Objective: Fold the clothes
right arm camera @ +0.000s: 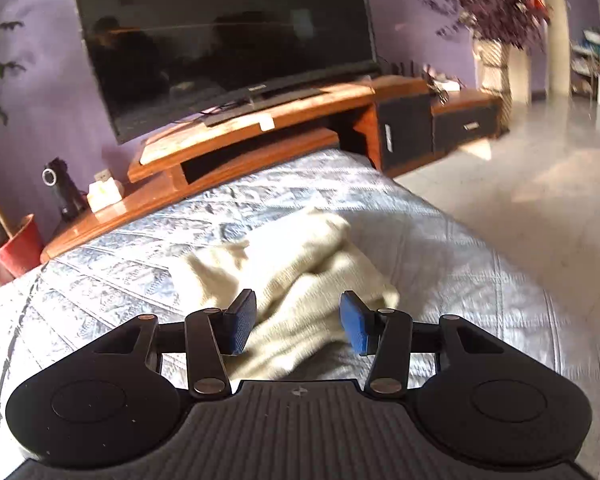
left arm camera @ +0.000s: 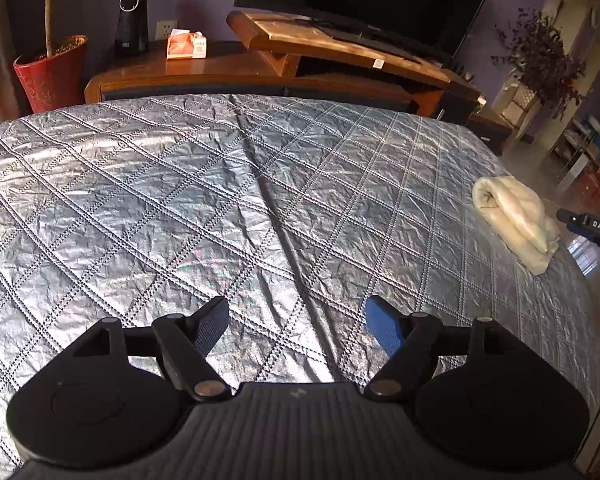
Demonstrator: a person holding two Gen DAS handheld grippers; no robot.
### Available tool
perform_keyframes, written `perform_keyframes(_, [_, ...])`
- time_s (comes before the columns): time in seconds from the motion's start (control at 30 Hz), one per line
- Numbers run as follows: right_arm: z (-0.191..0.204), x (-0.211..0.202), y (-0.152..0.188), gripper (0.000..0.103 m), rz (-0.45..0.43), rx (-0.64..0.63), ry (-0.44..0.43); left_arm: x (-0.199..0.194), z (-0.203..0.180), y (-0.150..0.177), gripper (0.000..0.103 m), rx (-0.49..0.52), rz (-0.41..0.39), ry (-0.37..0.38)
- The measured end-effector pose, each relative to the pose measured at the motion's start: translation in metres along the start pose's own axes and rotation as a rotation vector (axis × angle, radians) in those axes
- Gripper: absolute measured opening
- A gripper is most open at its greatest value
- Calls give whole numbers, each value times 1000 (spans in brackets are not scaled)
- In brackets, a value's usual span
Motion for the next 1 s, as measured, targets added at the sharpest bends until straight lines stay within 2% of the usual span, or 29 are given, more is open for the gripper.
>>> perform_keyframes(0.1, [28,32,-10,55,50,-266,39,2,-3,1,83,4,27,-12])
perform_keyframes(0.17, [38,53,-3,53,138,-339,52,4,-4,1,84,0,47,-15])
perform_keyframes(0.23, [39,62,7,55,203,-336,52,5,-6,2,84,4,58,-17])
perform_keyframes(0.33, [36,61,13,55,220,-304,42,4,-7,4,85,8,70,-28])
perform_keyframes(0.5, [40,59,-2,57,266,-306,59,-7,-11,9,86,7,48,-20])
perform_keyframes(0.57, [45,37,-8,59,222,-265,44,-20,-16,11,90,11,20,-17])
perform_keyframes(0.6, [47,24,-10,68,208,-226,25,-26,-18,12,92,7,8,-17])
perform_keyframes(0.63, [51,11,-9,88,215,-198,10,-33,-19,15,94,-14,-1,-22])
perform_keyframes(0.67, [55,-1,-5,95,239,-178,-2,-40,-21,20,94,-45,-5,-27])
perform_keyframes(0.7, [59,-13,-1,98,262,-159,-14,-48,-23,25,94,-77,-10,-26])
perform_keyframes(0.77, [70,-45,8,94,240,-148,5,-67,-31,39,94,-124,-23,-8])
perform_keyframes(0.87, [83,-108,19,96,163,-46,48,-99,-56,65,96,-97,-38,-45])
perform_keyframes(0.93, [87,-144,30,101,150,2,110,-122,-75,82,100,-89,-45,-55])
perform_keyframes(1.0, [89,-177,41,102,143,29,170,-141,-95,93,102,-74,-34,-49])
Point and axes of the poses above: each gripper's, at about its wrist camera, not at the fingertips, and x roughly the way its jaws point, z to its left, y to its underside, the point moved 4 cm from there along x, roughly the way its jaws point, and after that the axes turned 2 degrees about -z, right-handed, at the moved point
